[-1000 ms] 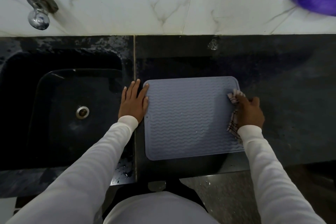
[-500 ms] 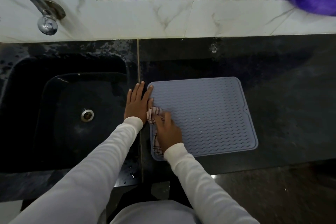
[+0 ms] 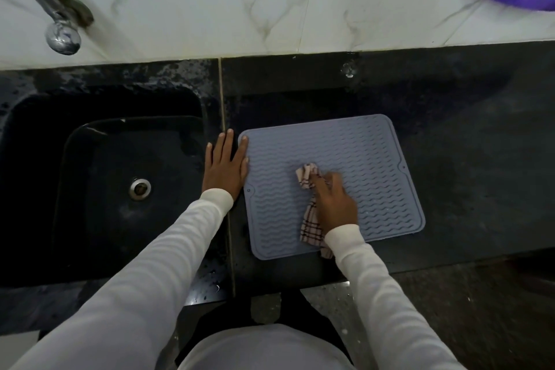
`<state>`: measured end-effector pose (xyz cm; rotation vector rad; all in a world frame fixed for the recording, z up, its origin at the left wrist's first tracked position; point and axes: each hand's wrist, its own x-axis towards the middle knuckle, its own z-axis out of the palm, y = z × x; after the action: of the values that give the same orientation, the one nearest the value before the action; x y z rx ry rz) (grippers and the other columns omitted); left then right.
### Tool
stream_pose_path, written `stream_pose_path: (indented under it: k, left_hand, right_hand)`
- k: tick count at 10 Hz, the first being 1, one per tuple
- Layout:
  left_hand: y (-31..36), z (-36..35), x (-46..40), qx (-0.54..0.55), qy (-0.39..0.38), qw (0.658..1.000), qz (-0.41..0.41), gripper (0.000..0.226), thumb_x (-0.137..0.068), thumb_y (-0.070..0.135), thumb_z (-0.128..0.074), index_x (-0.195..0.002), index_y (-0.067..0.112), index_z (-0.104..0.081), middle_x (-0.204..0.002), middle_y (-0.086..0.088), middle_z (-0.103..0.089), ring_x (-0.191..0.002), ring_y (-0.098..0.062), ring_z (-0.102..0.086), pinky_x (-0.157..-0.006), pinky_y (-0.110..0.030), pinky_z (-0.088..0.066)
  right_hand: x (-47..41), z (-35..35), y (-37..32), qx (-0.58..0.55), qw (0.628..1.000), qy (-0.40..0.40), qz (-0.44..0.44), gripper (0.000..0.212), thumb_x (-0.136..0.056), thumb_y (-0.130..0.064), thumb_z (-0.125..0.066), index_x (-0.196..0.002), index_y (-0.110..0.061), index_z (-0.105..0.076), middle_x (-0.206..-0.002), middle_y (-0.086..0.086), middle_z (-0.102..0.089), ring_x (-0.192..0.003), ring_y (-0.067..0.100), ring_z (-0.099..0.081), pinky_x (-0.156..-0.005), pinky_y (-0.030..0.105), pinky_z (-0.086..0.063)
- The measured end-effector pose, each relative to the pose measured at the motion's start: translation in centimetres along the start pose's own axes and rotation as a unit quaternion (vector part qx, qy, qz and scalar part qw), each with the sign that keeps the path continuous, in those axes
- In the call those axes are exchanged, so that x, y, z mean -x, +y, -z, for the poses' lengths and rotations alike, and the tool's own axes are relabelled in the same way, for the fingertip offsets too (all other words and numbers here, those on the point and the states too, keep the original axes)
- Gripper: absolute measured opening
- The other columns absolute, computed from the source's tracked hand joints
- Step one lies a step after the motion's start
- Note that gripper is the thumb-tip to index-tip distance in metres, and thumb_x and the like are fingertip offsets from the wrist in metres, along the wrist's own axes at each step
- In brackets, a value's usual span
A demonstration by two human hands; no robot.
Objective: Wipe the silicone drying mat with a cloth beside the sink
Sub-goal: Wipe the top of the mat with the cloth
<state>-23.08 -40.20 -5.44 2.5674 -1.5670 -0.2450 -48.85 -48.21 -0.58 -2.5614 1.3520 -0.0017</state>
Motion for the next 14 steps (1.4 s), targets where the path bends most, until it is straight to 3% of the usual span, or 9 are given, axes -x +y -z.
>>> stream_pose_path:
  k: [2, 4, 5, 7, 8, 9, 10, 12, 14]
  left_hand:
    - [0.1, 0.0, 0.0, 0.007, 0.002, 1.0, 0.001, 0.054, -0.106, 0.04, -0.023, -0.157, 0.028, -0.008, -0.164, -0.009, -0.006, -0.151, -0.025, 0.0, -0.122, -0.049, -0.002]
    - [0.0, -0.2, 0.0, -0.001, 0.01, 1.0, 0.001, 0.056, -0.103, 0.043, -0.018, -0.157, 0.028, -0.011, -0.164, -0.01, -0.01, -0.151, -0.027, -0.004, -0.122, -0.05, -0.005]
    - [0.0, -0.2, 0.0, -0.003, 0.008, 1.0, 0.002, 0.056, -0.103, 0.043, -0.017, -0.157, 0.029, -0.009, -0.164, -0.009, -0.009, -0.151, -0.026, -0.003, -0.122, -0.05, -0.005]
    - [0.0, -0.2, 0.1, -0.001, 0.012, 1.0, 0.004, 0.056, -0.103, 0.044, -0.018, -0.157, 0.031, -0.009, -0.164, -0.009, -0.008, -0.151, -0.026, -0.003, -0.122, -0.049, -0.004]
    - [0.1, -0.1, 0.0, 0.015, 0.015, 1.0, 0.005, 0.056, -0.102, 0.045, -0.017, -0.156, 0.03, -0.013, -0.164, -0.009, -0.011, -0.151, -0.026, -0.005, -0.122, -0.05, -0.005]
    - [0.2, 0.1, 0.0, 0.028, 0.015, 0.999, 0.009, 0.056, -0.102, 0.044, -0.018, -0.157, 0.029, -0.013, -0.164, -0.008, -0.011, -0.151, -0.024, -0.004, -0.122, -0.048, -0.003]
    - [0.2, 0.5, -0.1, 0.056, 0.013, 0.998, 0.021, 0.056, -0.105, 0.042, -0.023, -0.157, 0.029, -0.009, -0.164, -0.004, -0.011, -0.151, -0.02, -0.003, -0.123, -0.044, -0.001]
    - [0.5, 0.9, -0.3, 0.107, 0.017, 0.993, 0.048, 0.056, -0.105, 0.04, -0.028, -0.157, 0.028, -0.01, -0.164, 0.0, -0.013, -0.151, -0.017, -0.006, -0.123, -0.04, 0.002]
    - [1.3, 0.4, 0.2, 0.1, 0.025, 0.993, 0.054, 0.054, -0.106, 0.032, -0.027, -0.157, 0.022, -0.011, -0.164, -0.003, -0.009, -0.152, -0.021, -0.002, -0.122, -0.044, 0.003]
  right_hand:
    - [-0.7, 2.4, 4.3, -0.06, 0.994, -0.002, -0.088, 0.032, -0.101, -0.031, -0.035, -0.132, -0.033, -0.043, -0.125, 0.008, -0.051, -0.102, 0.036, -0.056, -0.082, 0.046, -0.049]
    - [-1.5, 3.6, 9.2, -0.024, 0.992, 0.002, -0.122, 0.037, -0.099, -0.027, -0.038, -0.135, -0.026, -0.043, -0.128, 0.012, -0.048, -0.103, 0.041, -0.055, -0.081, 0.046, -0.048]
    - [-1.8, 4.2, 13.4, 0.012, 0.991, 0.008, -0.135, 0.049, -0.093, -0.023, -0.054, -0.139, -0.03, -0.04, -0.131, 0.012, -0.039, -0.098, 0.041, -0.058, -0.077, 0.047, -0.05]
    - [-3.1, 4.9, 16.3, 0.035, 0.986, -0.004, -0.165, 0.05, -0.091, -0.015, -0.053, -0.137, -0.027, -0.039, -0.126, 0.015, -0.042, -0.095, 0.042, -0.057, -0.072, 0.043, -0.046]
    - [-2.8, 4.9, 16.0, 0.028, 0.986, 0.011, -0.163, 0.048, -0.092, -0.025, -0.052, -0.137, -0.028, -0.038, -0.124, 0.011, -0.039, -0.09, 0.04, -0.058, -0.072, 0.043, -0.047]
    - [-2.7, 6.0, 14.6, -0.029, 0.982, 0.04, -0.181, 0.042, -0.094, -0.041, -0.047, -0.133, -0.026, -0.045, -0.112, 0.002, -0.046, -0.088, 0.04, -0.059, -0.072, 0.037, -0.042]
    - [-2.7, 6.9, 9.9, -0.087, 0.982, 0.088, -0.139, 0.037, -0.096, -0.031, -0.049, -0.132, -0.025, -0.051, -0.118, 0.007, -0.047, -0.093, 0.04, -0.058, -0.078, 0.041, -0.048]
    - [-2.1, 2.4, -3.5, -0.121, 0.991, 0.021, 0.059, 0.075, -0.074, -0.011, -0.074, -0.141, -0.025, -0.044, -0.119, 0.008, -0.046, -0.082, 0.028, -0.061, -0.069, 0.04, -0.055]
    - [-0.7, -1.2, -11.3, -0.054, 0.994, -0.056, 0.072, 0.056, -0.092, -0.01, -0.053, -0.145, -0.015, -0.036, -0.136, 0.023, -0.04, -0.084, 0.041, -0.061, -0.067, 0.047, -0.054]
